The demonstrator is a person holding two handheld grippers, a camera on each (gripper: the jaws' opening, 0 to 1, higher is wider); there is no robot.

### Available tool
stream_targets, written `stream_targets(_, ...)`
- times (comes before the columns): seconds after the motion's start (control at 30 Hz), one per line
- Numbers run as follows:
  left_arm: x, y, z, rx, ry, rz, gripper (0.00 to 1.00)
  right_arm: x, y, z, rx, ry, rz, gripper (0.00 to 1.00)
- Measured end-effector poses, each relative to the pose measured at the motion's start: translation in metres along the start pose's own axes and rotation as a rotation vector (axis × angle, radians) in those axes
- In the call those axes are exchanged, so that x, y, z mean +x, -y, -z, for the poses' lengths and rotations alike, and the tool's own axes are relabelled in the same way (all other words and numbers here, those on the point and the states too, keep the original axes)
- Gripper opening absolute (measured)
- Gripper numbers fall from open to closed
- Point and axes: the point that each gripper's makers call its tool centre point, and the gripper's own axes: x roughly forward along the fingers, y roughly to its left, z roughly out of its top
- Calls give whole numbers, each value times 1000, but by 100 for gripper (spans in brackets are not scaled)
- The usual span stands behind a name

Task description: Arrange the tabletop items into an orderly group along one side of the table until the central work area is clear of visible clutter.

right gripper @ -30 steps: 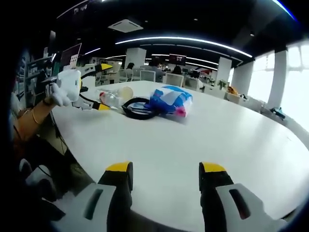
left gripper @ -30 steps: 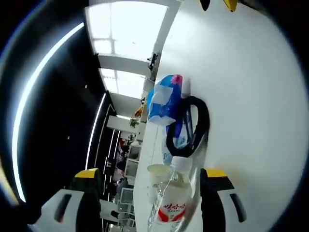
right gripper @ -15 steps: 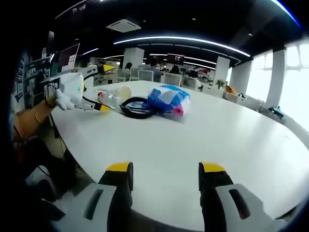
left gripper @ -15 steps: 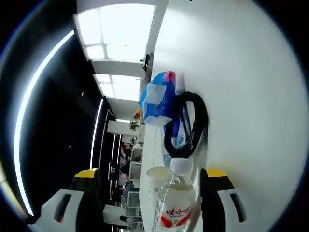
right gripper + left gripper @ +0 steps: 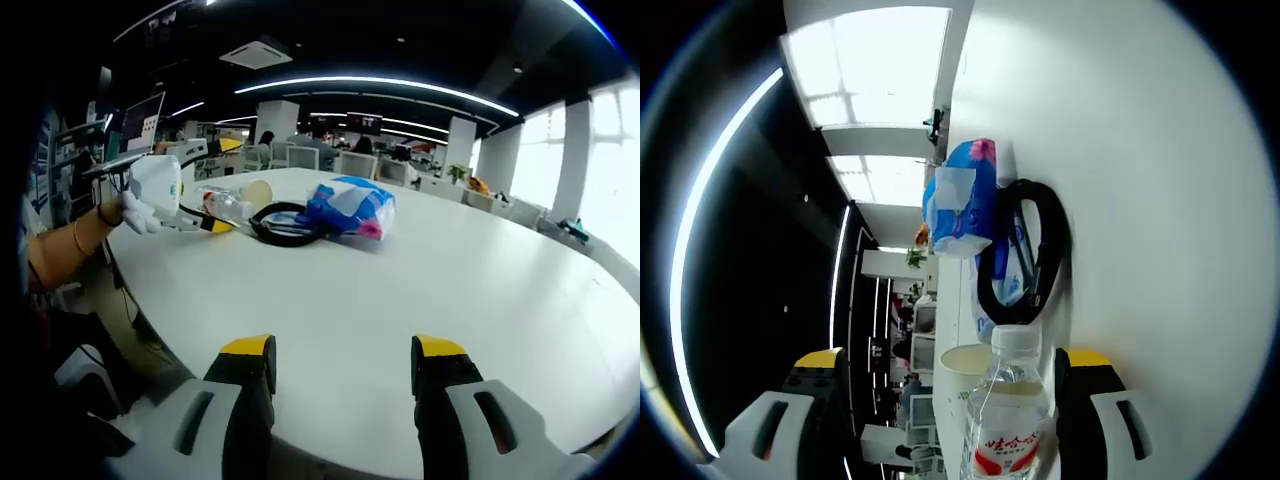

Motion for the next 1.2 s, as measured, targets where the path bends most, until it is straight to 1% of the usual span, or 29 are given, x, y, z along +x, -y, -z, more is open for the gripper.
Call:
stream_targets(0.23,8,5,3,20,-27,11,77,0,0,3,0,-7,-3,52)
stream_targets(0.3,9,5,3,16,-32,10,77,1,1,4,1,-10,-2,52)
stream_targets(0.43,10,5,3,24,-32,8,76,0,3,3,-1,-8,0,52)
stream_targets(0.53,12,7,3,37,-33,13,73,0,3,1,-3,-4,0,52)
stream_targets(0.67,15,9,2,76,-34,16,70,1,3,2,-6,-11,0,51)
stream_targets(0.8,16,11,3,79,-42,16,68,-1,4,1,-7,-8,3,51)
stream_targets(0.93,19,18,2,106,-44,36,59,-1,5,1,-7,-9,7,51)
stream_targets(1.0,20,23,1,131,-51,45,54,-1,6,1,-7,-9,8,51)
stream_targets(1.03,20,24,0,142,-53,44,53,-1,5,1,-6,-8,6,51)
stream_targets(1.1,20,22,1,134,-62,40,52,-1,4,1,-5,-7,3,51)
stream_targets(1.2,20,24,1,133,-58,54,49,0,5,3,-4,-13,7,51)
